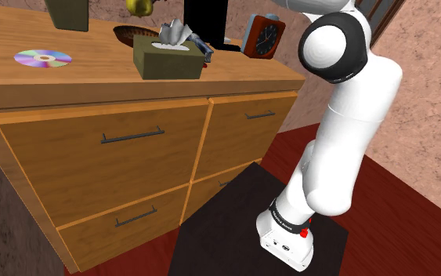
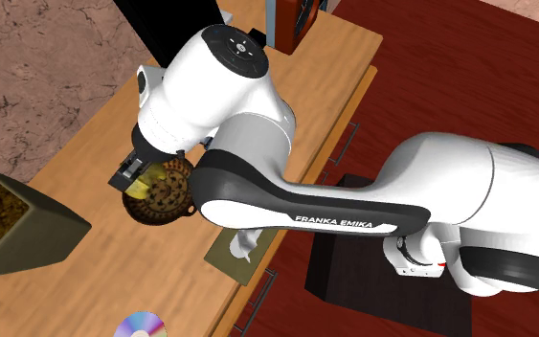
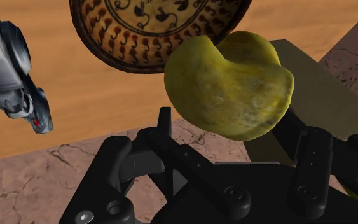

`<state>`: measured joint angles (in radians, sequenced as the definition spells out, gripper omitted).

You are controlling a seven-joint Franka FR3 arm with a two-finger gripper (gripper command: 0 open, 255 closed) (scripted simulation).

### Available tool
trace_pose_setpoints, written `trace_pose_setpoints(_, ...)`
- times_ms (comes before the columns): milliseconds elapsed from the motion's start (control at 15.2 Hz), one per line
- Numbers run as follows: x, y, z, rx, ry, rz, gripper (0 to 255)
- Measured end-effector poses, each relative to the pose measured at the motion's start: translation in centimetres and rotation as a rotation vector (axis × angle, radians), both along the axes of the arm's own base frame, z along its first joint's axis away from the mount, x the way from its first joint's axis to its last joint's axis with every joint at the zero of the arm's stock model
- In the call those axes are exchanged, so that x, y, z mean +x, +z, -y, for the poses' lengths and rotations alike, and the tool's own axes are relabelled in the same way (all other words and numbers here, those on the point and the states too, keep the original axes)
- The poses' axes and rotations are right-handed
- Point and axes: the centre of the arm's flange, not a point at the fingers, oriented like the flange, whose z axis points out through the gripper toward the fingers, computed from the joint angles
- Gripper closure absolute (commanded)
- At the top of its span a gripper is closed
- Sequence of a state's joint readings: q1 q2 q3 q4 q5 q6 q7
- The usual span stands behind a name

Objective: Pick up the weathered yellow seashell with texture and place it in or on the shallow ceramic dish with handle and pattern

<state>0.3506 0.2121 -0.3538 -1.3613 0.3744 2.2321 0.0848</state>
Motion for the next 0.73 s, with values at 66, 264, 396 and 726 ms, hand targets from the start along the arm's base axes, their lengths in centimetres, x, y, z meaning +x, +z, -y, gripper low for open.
trace_pose_setpoints(66, 0.0, -0.5, 0.0, 0.0, 0.0, 0.0, 255)
trace_pose_setpoints(264, 0.1, -2.2, -0.1, 0.0, 0.0, 0.0, 255)
trace_pose_setpoints(396, 0.0, -3.2, 0.0, 0.0, 0.0, 0.0, 255)
trace_pose_setpoints(726, 0.0, -5.2, 0.0, 0.0, 0.0, 0.0, 255)
